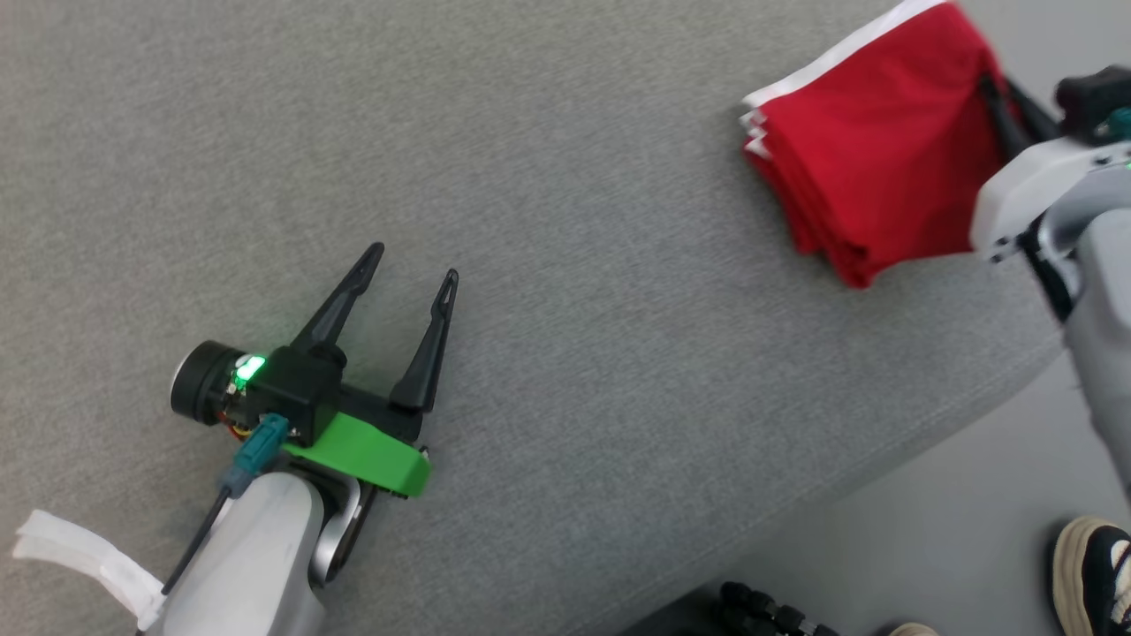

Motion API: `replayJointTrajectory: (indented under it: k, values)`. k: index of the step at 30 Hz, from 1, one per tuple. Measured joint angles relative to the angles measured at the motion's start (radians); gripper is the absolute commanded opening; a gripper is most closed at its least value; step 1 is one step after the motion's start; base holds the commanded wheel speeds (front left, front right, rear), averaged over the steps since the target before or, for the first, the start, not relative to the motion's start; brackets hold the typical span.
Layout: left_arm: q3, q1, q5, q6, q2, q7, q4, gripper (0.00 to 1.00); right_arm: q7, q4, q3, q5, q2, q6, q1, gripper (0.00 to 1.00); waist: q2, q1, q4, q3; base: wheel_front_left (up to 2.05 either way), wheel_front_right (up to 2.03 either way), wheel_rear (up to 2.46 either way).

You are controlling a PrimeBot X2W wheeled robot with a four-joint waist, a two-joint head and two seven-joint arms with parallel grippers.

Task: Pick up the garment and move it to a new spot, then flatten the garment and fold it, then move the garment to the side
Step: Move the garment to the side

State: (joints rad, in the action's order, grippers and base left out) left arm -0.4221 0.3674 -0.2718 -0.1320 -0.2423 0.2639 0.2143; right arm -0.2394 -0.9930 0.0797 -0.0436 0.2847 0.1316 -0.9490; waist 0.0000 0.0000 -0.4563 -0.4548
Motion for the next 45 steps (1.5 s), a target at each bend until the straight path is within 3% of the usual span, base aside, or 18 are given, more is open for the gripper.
replayJointTrajectory:
  k: [6, 7, 8, 9, 10, 15, 21, 27, 36, 45]
  values:
    - [-0.002, 0.046, 0.000, 0.000, -0.006, 0.001, -0.017, 1.00, 0.033, -0.035, -0.170, 0.130, 0.131, 0.000, -0.121, 0.00, 0.0000, 0.0000, 0.095, -0.093, 0.00, 0.00, 0.00]
    - [-0.004, 0.050, 0.000, 0.000, -0.004, 0.001, -0.018, 1.00, 0.041, -0.035, -0.199, 0.153, 0.141, 0.000, -0.126, 0.07, 0.0000, 0.0000, 0.109, -0.103, 0.00, 0.00, 0.00]
    - [-0.004, 0.056, 0.000, 0.000, 0.001, 0.002, -0.022, 1.00, 0.049, -0.033, -0.234, 0.179, 0.148, 0.000, -0.127, 0.29, 0.0000, 0.0000, 0.126, -0.115, 0.00, 0.00, 0.00]
    - [-0.002, 0.061, 0.000, 0.000, 0.005, 0.002, -0.023, 1.00, 0.061, -0.030, -0.269, 0.210, 0.152, 0.000, -0.127, 0.72, 0.0000, 0.0000, 0.142, -0.125, 0.00, 0.00, 0.00]
    - [0.001, 0.064, 0.000, 0.000, 0.009, 0.003, -0.025, 1.00, 0.068, -0.026, -0.300, 0.233, 0.154, 0.000, -0.126, 1.00, 0.0000, 0.0000, 0.155, -0.133, 0.00, 0.00, 0.00]
    - [0.011, 0.076, -0.002, 0.000, 0.036, 0.006, -0.026, 1.00, 0.065, 0.056, -0.490, 0.371, 0.120, 0.000, -0.089, 1.00, 0.0000, 0.0000, 0.224, -0.157, 0.00, 0.00, 0.00]
    - [0.076, 0.037, -0.007, 0.000, 0.060, 0.002, 0.001, 1.00, -0.009, 0.169, -0.554, 0.428, -0.007, 0.000, -0.061, 1.00, -0.0001, 0.0000, 0.262, -0.115, 0.00, 0.00, 0.00]
    - [0.161, -0.027, -0.006, 0.000, 0.090, 0.001, 0.038, 1.00, -0.022, 0.318, -0.438, 0.286, -0.151, 0.000, -0.006, 1.00, -0.0001, 0.0001, 0.279, -0.028, 0.00, 0.00, 0.00]
    - [0.313, -0.075, 0.014, 0.000, 0.120, 0.000, 0.077, 1.00, -0.023, 0.473, -0.212, 0.078, -0.194, 0.000, 0.209, 1.00, -0.0001, 0.0001, 0.316, 0.118, 0.00, 0.00, 0.00]
    - [0.383, -0.173, 0.036, 0.000, 0.157, 0.000, 0.119, 1.00, -0.022, 0.480, -0.162, -0.010, -0.214, 0.000, 0.460, 1.00, -0.0001, 0.0000, 0.360, 0.262, 0.00, 0.00, 0.00]
